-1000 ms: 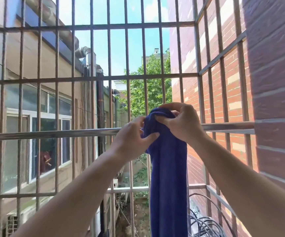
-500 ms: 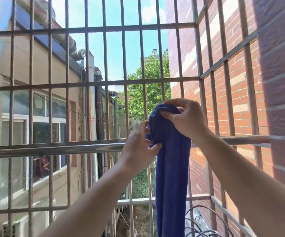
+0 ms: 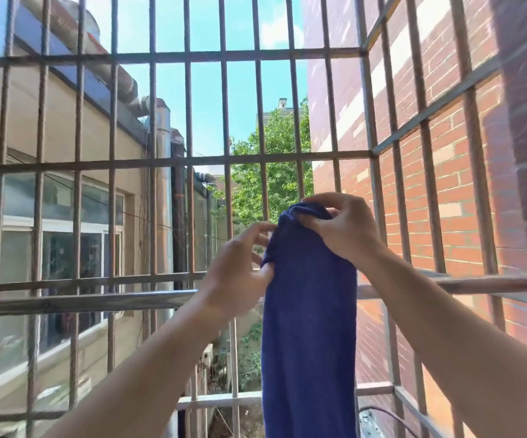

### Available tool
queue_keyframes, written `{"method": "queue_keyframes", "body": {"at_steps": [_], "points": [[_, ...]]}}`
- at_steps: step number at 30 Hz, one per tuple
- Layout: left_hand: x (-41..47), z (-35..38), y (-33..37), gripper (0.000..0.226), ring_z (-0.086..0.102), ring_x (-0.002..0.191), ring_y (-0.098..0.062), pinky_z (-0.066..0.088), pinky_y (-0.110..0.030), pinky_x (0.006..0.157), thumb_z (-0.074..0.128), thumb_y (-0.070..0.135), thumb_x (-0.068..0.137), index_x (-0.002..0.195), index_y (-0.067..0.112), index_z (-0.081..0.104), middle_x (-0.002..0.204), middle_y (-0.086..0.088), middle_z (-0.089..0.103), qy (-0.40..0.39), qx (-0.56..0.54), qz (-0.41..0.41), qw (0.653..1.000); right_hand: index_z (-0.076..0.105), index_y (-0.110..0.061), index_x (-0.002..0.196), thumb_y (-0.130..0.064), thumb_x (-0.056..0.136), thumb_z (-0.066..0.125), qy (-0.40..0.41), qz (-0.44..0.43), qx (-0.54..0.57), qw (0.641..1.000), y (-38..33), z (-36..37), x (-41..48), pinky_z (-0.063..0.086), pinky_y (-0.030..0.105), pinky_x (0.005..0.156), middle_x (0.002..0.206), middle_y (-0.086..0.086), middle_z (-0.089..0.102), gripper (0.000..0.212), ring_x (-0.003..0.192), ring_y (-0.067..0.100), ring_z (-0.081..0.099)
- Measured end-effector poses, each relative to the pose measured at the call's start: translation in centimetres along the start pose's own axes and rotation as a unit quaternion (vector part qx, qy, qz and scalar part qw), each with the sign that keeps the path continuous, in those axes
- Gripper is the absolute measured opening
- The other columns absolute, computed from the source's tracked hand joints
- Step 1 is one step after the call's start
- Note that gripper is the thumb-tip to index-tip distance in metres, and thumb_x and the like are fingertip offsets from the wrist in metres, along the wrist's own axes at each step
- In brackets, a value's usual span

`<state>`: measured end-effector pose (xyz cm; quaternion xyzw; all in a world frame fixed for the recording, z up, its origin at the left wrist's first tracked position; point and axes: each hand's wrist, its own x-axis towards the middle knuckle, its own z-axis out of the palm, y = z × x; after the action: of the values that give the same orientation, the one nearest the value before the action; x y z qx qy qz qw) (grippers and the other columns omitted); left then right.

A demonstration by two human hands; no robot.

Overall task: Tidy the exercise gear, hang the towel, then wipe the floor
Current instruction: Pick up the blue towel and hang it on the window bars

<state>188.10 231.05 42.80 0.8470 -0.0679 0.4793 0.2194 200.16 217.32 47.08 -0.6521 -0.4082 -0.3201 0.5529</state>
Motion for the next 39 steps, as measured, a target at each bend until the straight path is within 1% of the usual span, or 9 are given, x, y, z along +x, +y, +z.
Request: {"method": "queue_keyframes", "body": {"at_steps": [3, 8, 11, 16, 22, 26, 30, 36, 39], "points": [[1.7, -0.8, -0.6, 0.048, 0.063, 0.076, -0.004, 0.053, -0.02, 0.059, 0.064, 0.004, 0.081, 0.121, 0.027, 0.053, 0.1, 0.012, 0.061, 0.016, 0.0, -0.015, 1.0, 0.073, -0.029, 0.088, -0.039, 0.071, 0.079, -0.001, -0.001, -0.001, 1.0, 0.0, 0.8, 1.9, 0.048, 0.017, 0.07, 0.087, -0.018, 0.067, 0.021, 0.084, 0.003, 0.062], [1.0, 0.3, -2.1, 0.057, 0.063, 0.085, -0.002, 0.052, -0.022, 0.074, 0.069, 0.043, 0.079, 0.127, 0.033, 0.041, 0.106, 0.017, 0.058, -0.049, 0.041, -0.068, 0.996, 0.069, -0.031, 0.085, -0.03, 0.074, 0.077, -0.007, -0.017, -0.022, 1.0, 0.4, 2.0, 3.2, 0.036, -0.002, 0.055, 0.081, -0.018, 0.061, 0.013, 0.075, -0.003, 0.054], [0.4, 1.0, -3.5, 0.049, 0.062, 0.093, -0.004, 0.051, -0.03, 0.084, 0.062, 0.055, 0.079, 0.12, 0.03, 0.051, 0.104, 0.018, 0.06, -0.096, 0.088, -0.094, 0.987, 0.071, -0.031, 0.088, -0.031, 0.074, 0.076, -0.001, -0.019, -0.022, 1.0, 1.2, 2.1, 3.3, 0.04, 0.009, 0.064, 0.083, -0.019, 0.061, 0.014, 0.081, 0.002, 0.056], [0.5, 1.3, -4.1, 0.018, 0.066, 0.069, 0.0, 0.054, -0.028, 0.071, 0.063, 0.04, 0.084, 0.088, 0.025, 0.071, 0.08, 0.014, 0.07, -0.08, 0.047, -0.071, 0.993, 0.072, -0.026, 0.094, -0.032, 0.073, 0.077, 0.007, -0.019, -0.044, 0.999, 2.1, 2.4, 3.8, 0.04, 0.018, 0.072, 0.09, -0.011, 0.065, 0.022, 0.085, 0.007, 0.058], [2.5, 0.2, -5.3, 0.01, 0.064, 0.073, -0.009, 0.052, -0.029, 0.069, 0.062, 0.031, 0.087, 0.088, 0.024, 0.068, 0.083, 0.011, 0.068, 0.03, 0.072, -0.064, 0.995, 0.072, -0.027, 0.093, -0.035, 0.073, 0.077, 0.016, -0.017, -0.075, 0.997, 2.4, 2.5, 5.1, 0.036, 0.012, 0.065, 0.088, -0.011, 0.063, 0.022, 0.086, 0.007, 0.057], [2.7, -0.4, -6.9, 0.008, 0.061, 0.071, -0.007, 0.045, -0.021, 0.058, 0.066, 0.029, 0.085, 0.091, 0.03, 0.061, 0.078, 0.012, 0.065, 0.012, 0.118, -0.091, 0.989, 0.071, -0.017, 0.1, -0.036, 0.072, 0.078, -0.156, 0.073, -0.112, 0.979, 3.8, 3.8, 4.4, 0.046, 0.023, 0.068, 0.096, -0.002, 0.068, 0.035, 0.089, 0.013, 0.061], [2.0, 0.1, -8.4, 0.006, 0.062, 0.073, -0.009, 0.051, -0.028, 0.066, 0.066, 0.028, 0.084, 0.087, 0.033, 0.063, 0.077, 0.012, 0.066, -0.03, 0.113, -0.117, 0.986, 0.067, -0.021, 0.099, -0.038, 0.075, 0.074, -0.331, 0.15, -0.038, 0.931, 5.1, 3.4, 2.9, 0.058, 0.038, 0.076, 0.105, 0.001, 0.067, 0.03, 0.094, 0.019, 0.064], [2.2, 0.6, -9.1, 0.012, 0.057, 0.079, -0.01, 0.037, -0.024, 0.063, 0.06, 0.035, 0.088, 0.097, 0.031, 0.066, 0.082, 0.014, 0.061, -0.015, 0.141, -0.104, 0.984, 0.073, -0.018, 0.097, -0.037, 0.083, 0.066, -0.311, 0.029, -0.103, 0.944, 5.7, 2.8, 0.3, 0.045, 0.009, 0.065, 0.093, -0.008, 0.069, 0.024, 0.084, 0.001, 0.061], [2.3, 0.6, -9.4, 0.012, 0.058, 0.082, -0.011, 0.038, -0.024, 0.065, 0.061, 0.036, 0.087, 0.095, 0.031, 0.067, 0.086, 0.011, 0.065, -0.024, 0.142, -0.107, 0.984, 0.072, -0.022, 0.092, -0.036, 0.079, 0.069, -0.245, -0.011, -0.077, 0.966, 5.6, 2.7, -0.8, 0.047, 0.007, 0.063, 0.087, -0.015, 0.068, 0.019, 0.079, 0.001, 0.064]]}}
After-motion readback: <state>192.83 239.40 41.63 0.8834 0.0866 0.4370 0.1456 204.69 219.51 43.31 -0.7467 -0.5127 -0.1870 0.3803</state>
